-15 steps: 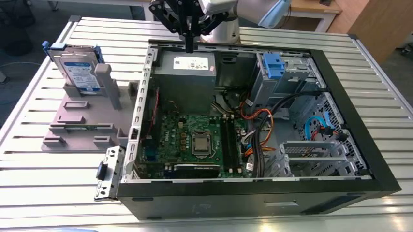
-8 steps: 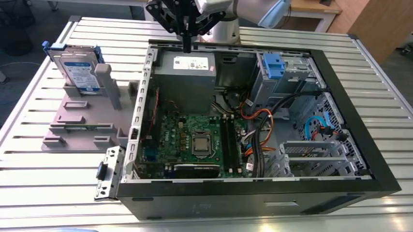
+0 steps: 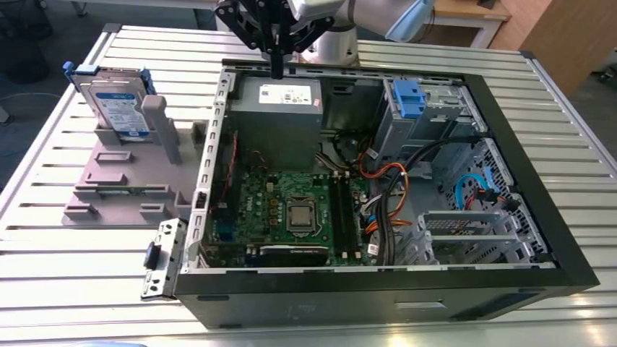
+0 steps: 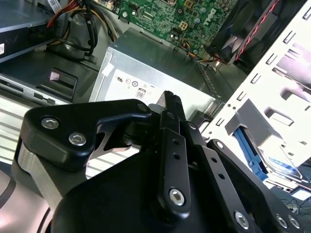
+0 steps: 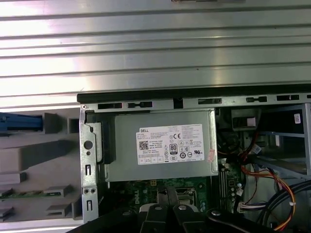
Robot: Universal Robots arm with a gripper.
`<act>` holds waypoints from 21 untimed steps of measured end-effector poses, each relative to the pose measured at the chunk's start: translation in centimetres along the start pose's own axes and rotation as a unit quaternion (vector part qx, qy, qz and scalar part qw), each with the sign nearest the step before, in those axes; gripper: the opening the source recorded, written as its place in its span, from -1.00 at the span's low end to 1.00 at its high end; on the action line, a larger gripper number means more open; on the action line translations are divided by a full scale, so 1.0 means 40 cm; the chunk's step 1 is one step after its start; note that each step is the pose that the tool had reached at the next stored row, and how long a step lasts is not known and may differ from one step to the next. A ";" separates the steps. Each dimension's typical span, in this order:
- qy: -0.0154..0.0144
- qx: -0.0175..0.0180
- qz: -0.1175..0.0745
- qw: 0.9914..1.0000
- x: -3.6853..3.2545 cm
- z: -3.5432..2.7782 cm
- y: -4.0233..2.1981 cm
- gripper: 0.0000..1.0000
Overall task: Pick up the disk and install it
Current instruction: 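Reach for the disk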
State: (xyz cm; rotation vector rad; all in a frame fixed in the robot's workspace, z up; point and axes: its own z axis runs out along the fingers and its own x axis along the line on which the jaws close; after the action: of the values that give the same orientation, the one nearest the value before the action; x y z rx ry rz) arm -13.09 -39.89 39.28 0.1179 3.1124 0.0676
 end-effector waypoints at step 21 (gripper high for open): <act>0.000 0.000 0.000 1.000 0.012 0.000 -0.001 -0.79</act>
State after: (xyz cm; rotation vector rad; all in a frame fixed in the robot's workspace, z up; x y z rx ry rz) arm -13.57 -39.89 39.27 0.1180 3.1124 0.0678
